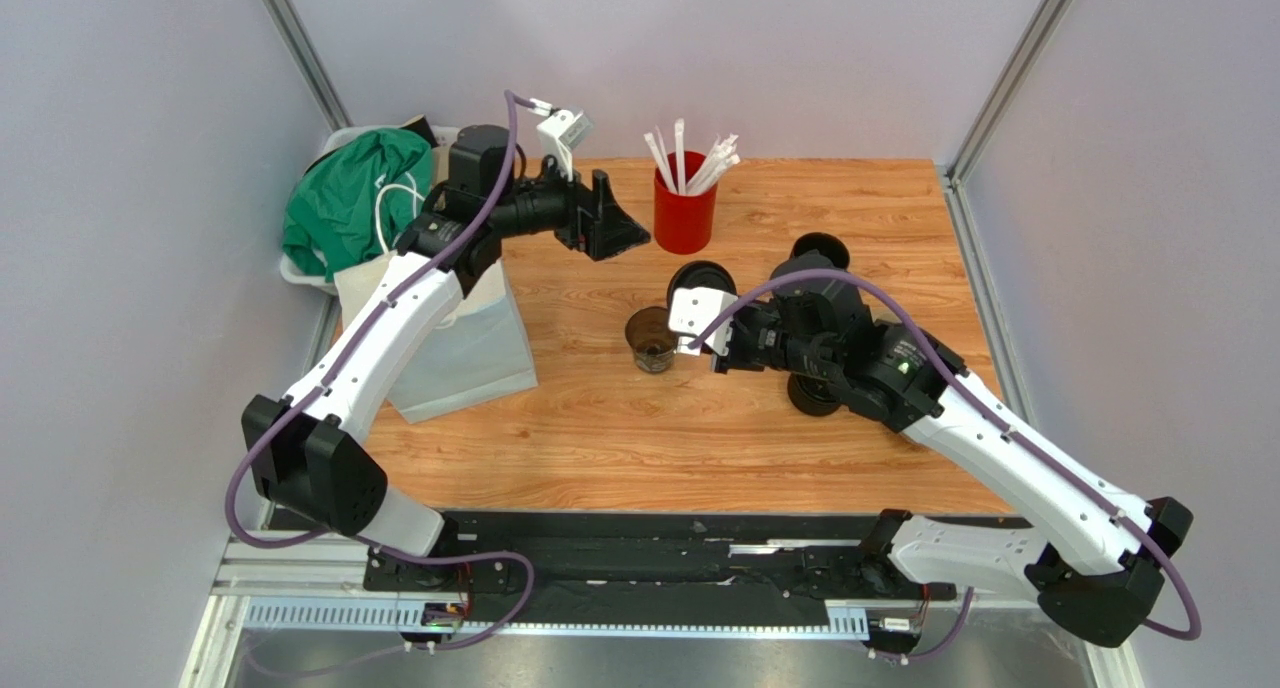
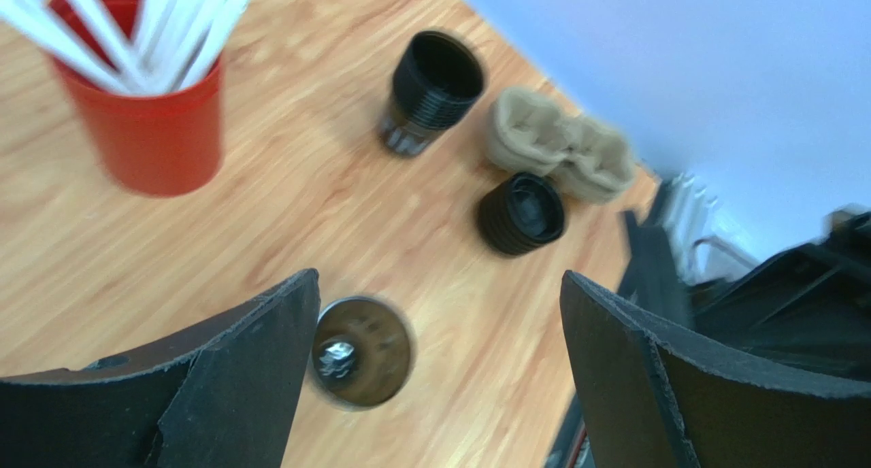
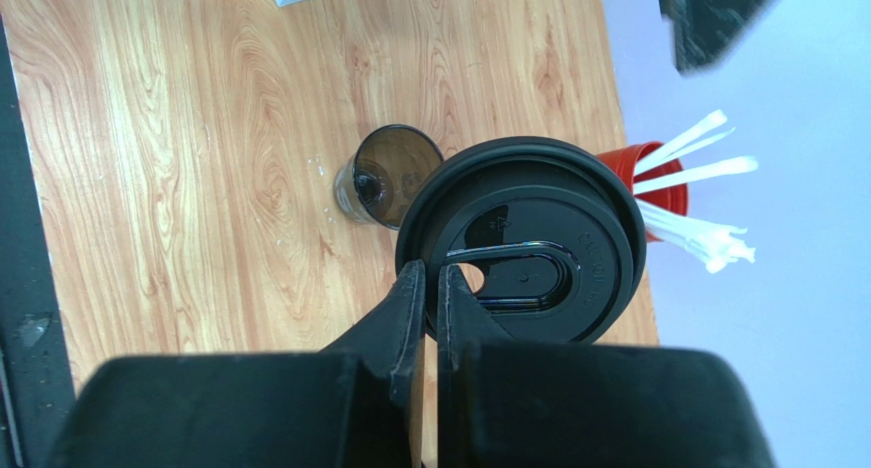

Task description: Pack the takeout coffee

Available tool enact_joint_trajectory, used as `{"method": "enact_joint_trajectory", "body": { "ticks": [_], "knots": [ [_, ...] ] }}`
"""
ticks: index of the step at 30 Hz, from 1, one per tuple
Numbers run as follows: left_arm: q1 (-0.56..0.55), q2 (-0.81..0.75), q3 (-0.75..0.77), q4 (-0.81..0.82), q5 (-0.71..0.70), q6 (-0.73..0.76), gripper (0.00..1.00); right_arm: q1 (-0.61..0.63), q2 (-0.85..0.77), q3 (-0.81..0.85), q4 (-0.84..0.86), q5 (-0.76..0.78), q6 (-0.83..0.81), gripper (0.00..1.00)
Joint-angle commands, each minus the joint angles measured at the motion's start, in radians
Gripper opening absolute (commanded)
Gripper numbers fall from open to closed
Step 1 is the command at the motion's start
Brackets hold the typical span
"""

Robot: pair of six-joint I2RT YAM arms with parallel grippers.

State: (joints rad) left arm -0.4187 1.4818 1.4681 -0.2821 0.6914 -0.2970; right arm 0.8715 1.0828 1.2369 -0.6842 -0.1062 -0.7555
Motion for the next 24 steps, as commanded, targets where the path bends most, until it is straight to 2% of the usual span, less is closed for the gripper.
{"method": "enact_joint_trajectory", "body": {
  "ticks": [1,5,12,18,24],
  "knots": [
    [0.015,-0.006,0.079,-0.176,0.057,0.232,0.95,-0.046,0.02,0.076,-0.003,-0.044,0.074,0.0],
    [0.015,0.05,0.17,-0.432,0.122,0.381,0.96,-0.121,0.026,0.113,-0.003,-0.07,0.134,0.0],
    [0.015,0.035,0.204,-0.512,-0.133,0.479,0.99,-0.175,-0.006,0.081,0.009,-0.05,0.15,0.0],
    [0.015,0.107,0.342,-0.785,-0.138,0.602,0.99,-0.178,-0.038,0.047,0.025,-0.027,0.153,0.0],
    [0.017,0.15,0.362,-0.942,-0.202,0.656,0.99,-0.181,-0.05,0.021,0.049,-0.012,0.162,0.0]
  ]
}}
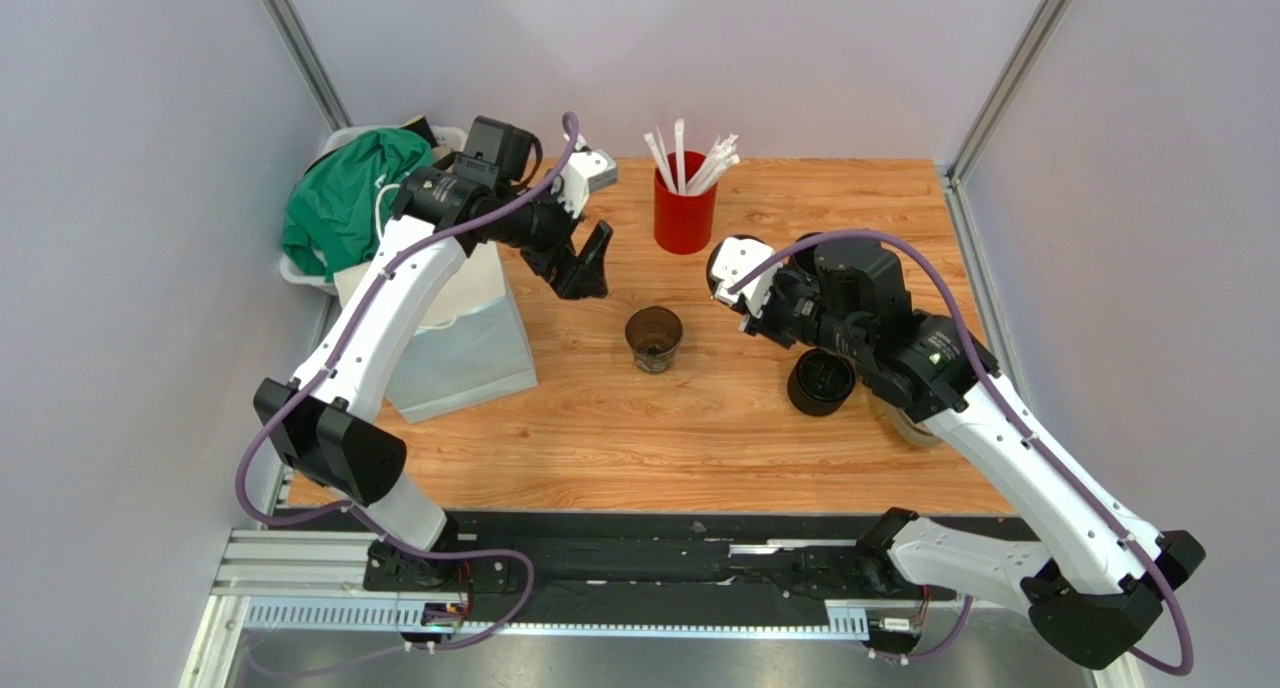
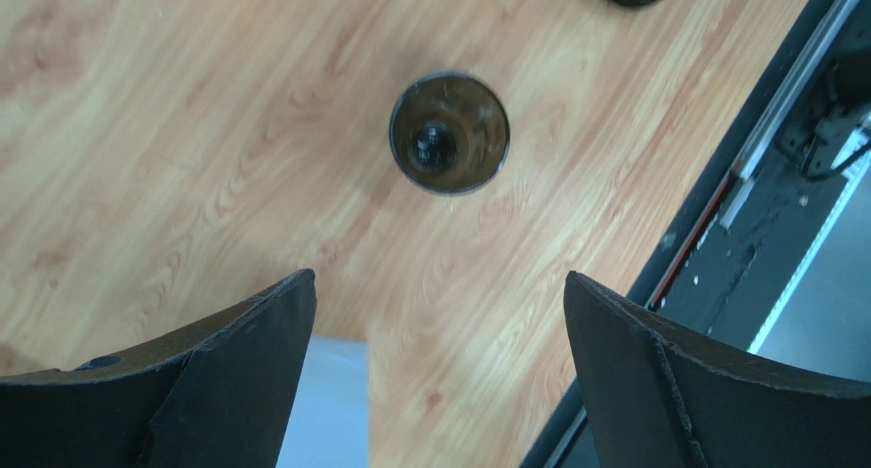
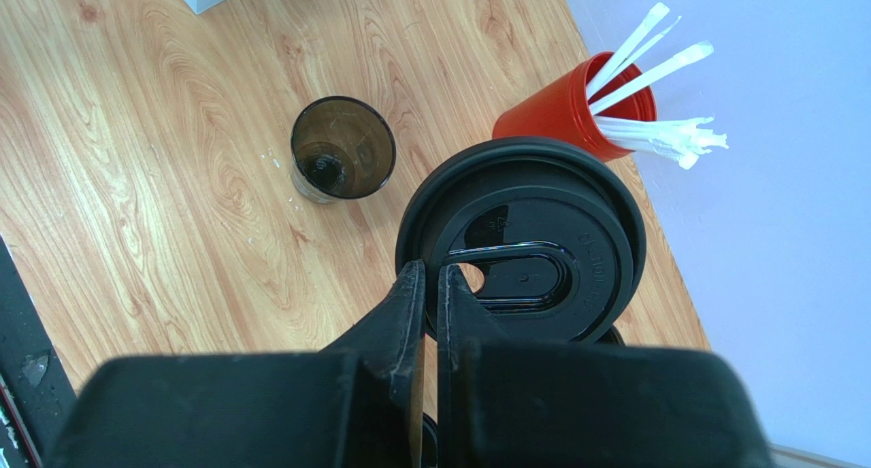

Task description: Pack the takeout coffee

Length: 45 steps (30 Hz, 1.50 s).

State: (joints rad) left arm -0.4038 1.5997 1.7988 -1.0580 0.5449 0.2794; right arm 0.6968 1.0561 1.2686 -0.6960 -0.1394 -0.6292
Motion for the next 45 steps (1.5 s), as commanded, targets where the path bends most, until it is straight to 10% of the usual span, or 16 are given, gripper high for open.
{"method": "enact_joint_trajectory", "body": {
  "ticks": [1,31,45],
  "knots": [
    [0.002,0.04,0.03,-0.184,-0.062,0.084,0.99,-0.006,-0.028,-0.014,0.067,0.021,0.036,0.0],
    [0.22,0.213,0.063,-0.152,-0.496,-0.006,0.99,-0.005,0.111,-0.064,0.178,-0.025,0.059,0.0],
    [0.247,0.246,0.159,-0.067,-0.306,-0.066,0.98,0.0,0.41,0.133,-0.011,-0.219,0.013,0.0]
  ]
}}
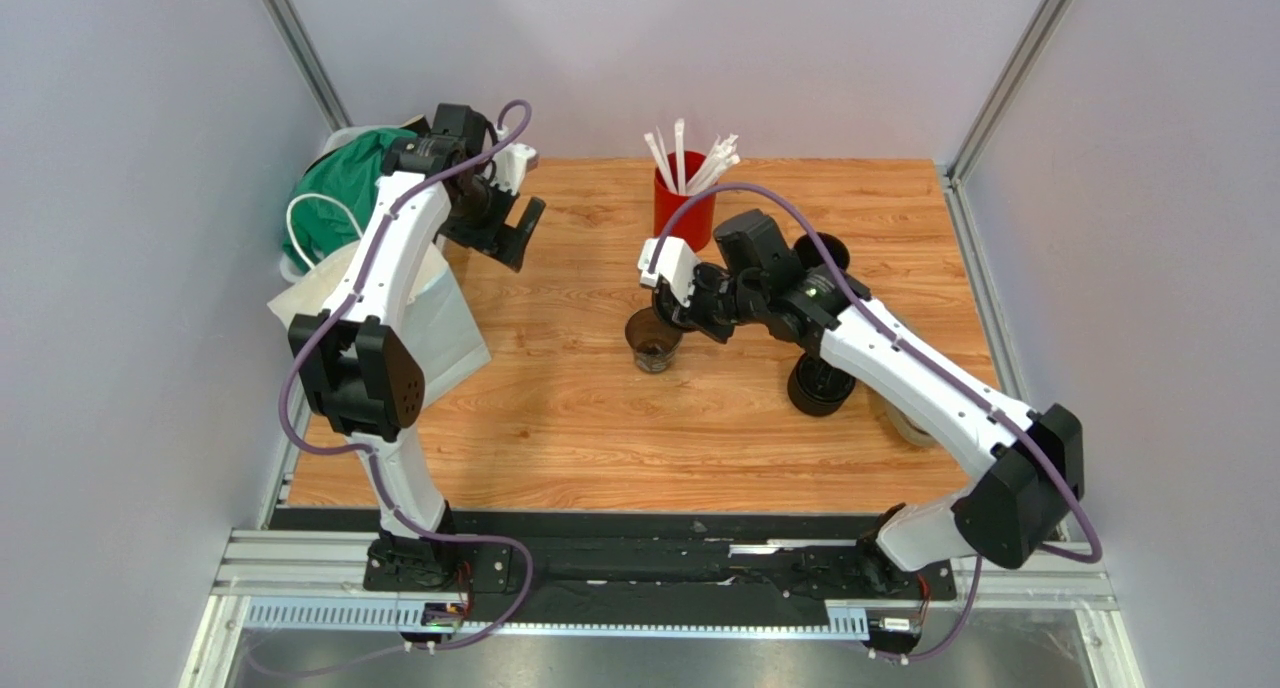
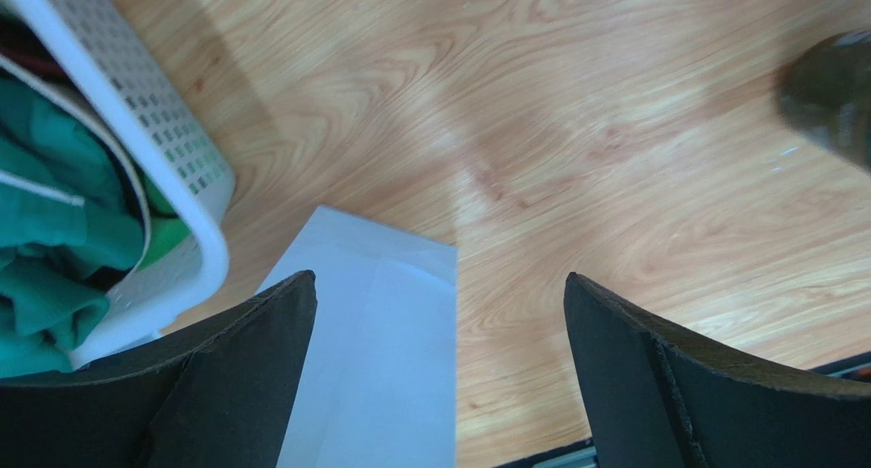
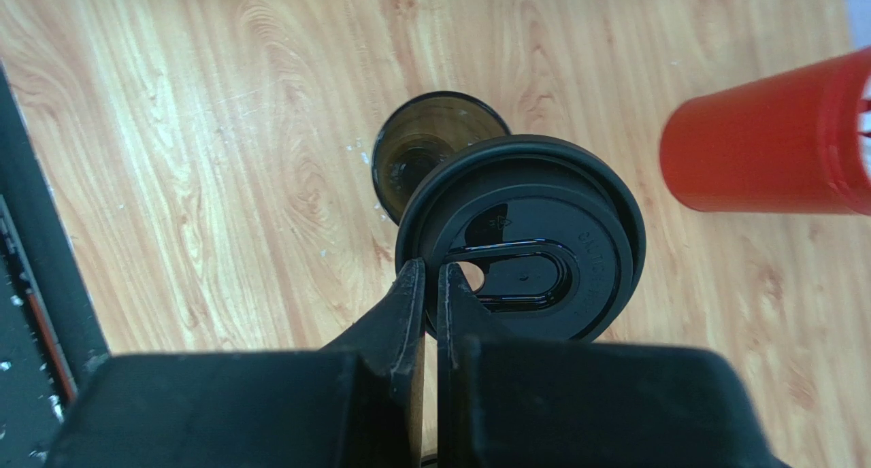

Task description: Pack the takeout coffee

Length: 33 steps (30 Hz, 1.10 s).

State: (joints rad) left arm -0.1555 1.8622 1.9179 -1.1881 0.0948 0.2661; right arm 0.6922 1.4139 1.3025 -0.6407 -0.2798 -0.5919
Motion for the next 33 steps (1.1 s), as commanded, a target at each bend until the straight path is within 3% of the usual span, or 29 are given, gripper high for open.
{"method": "enact_joint_trajectory", "body": {
  "ticks": [1,10,18,33],
  "knots": [
    [-0.001,-0.026,0.036,0.077,0.228,-0.079,0.98,0.006,0.068,0.139,-0.088,-0.096,-0.031,0.0],
    [-0.001,-0.109,-0.13,0.373,0.485,-0.26,0.98,0.041,0.242,0.291,-0.24,-0.104,-0.063,0.0],
    [-0.001,-0.189,-0.345,0.688,0.467,-0.369,0.98,0.064,0.353,0.369,-0.293,-0.047,-0.072,0.0],
    [-0.001,-0.158,-0.408,0.749,0.477,-0.453,0.97,0.066,0.456,0.431,-0.329,-0.001,-0.106,0.0]
  ]
}}
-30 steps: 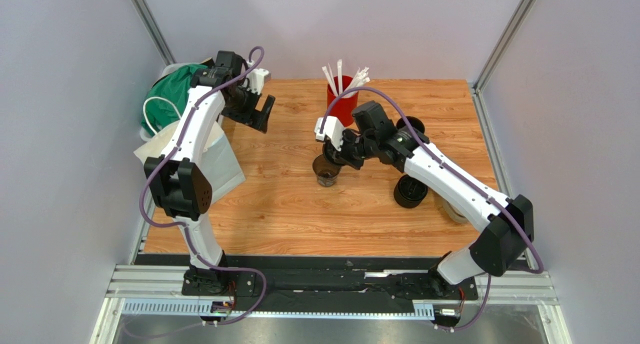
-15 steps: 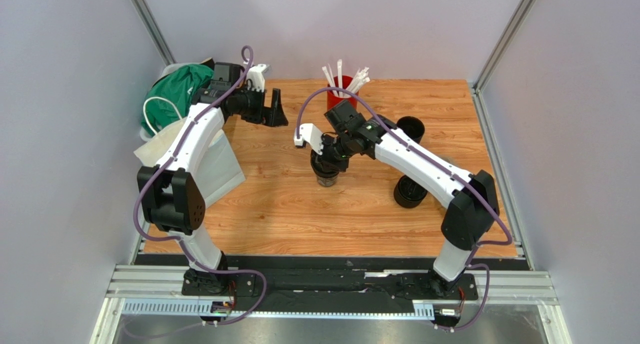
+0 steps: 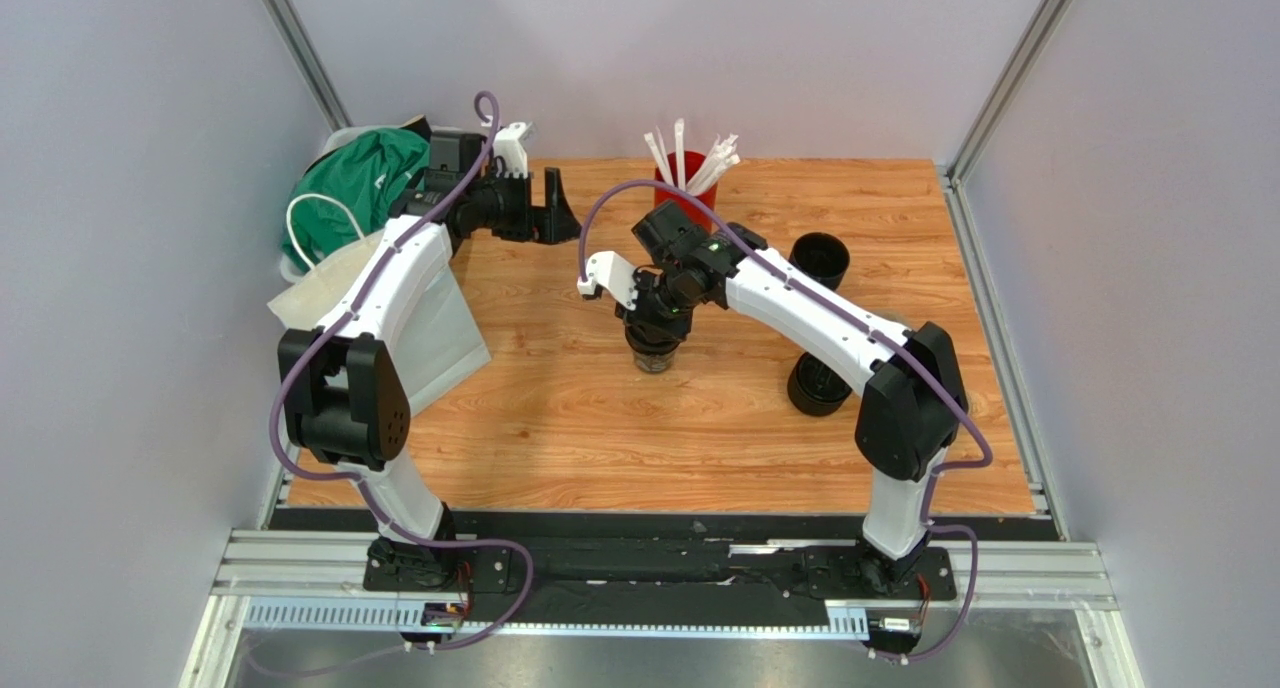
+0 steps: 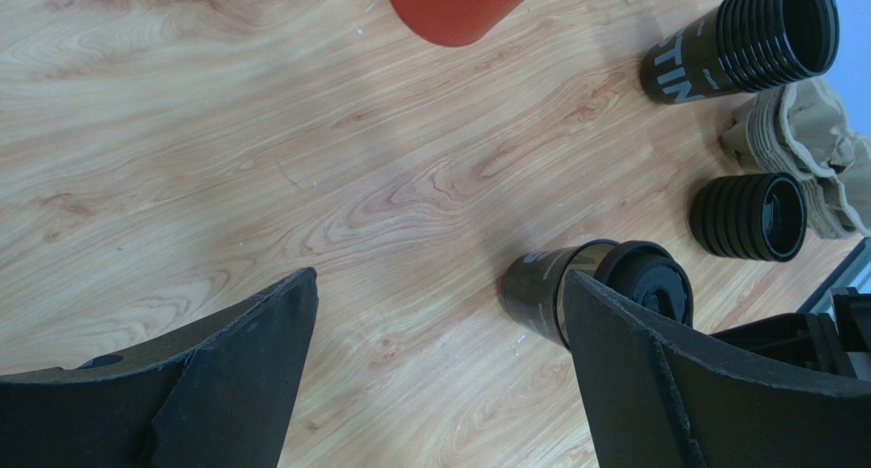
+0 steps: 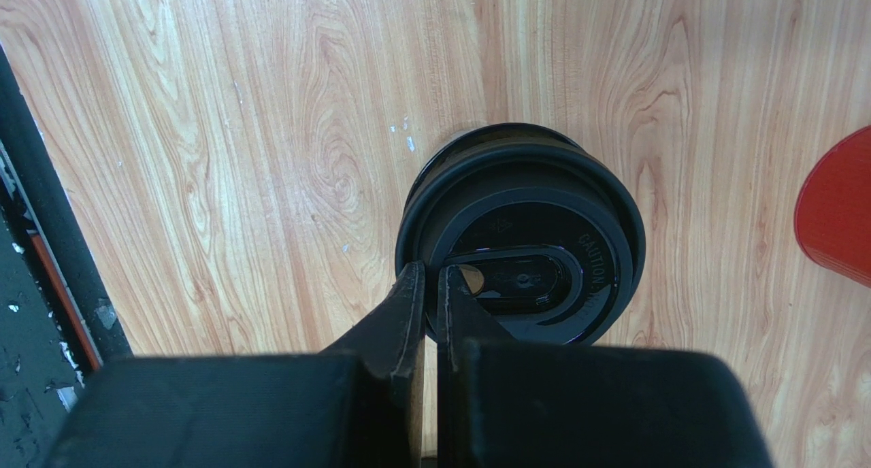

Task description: Pack the takeout coffee

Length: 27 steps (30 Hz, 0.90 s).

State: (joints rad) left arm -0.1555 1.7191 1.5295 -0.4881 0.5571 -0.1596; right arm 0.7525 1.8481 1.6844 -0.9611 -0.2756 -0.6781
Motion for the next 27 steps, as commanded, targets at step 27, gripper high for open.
{"method": "enact_joint_trajectory", "body": {
  "ticks": [27],
  "knots": [
    [-0.001,-0.033,-0.038,0.06,0.009,-0.037,0.97,0.008,0.069,0.069,-0.01,-0.017,-0.023,0.08]
  ]
}}
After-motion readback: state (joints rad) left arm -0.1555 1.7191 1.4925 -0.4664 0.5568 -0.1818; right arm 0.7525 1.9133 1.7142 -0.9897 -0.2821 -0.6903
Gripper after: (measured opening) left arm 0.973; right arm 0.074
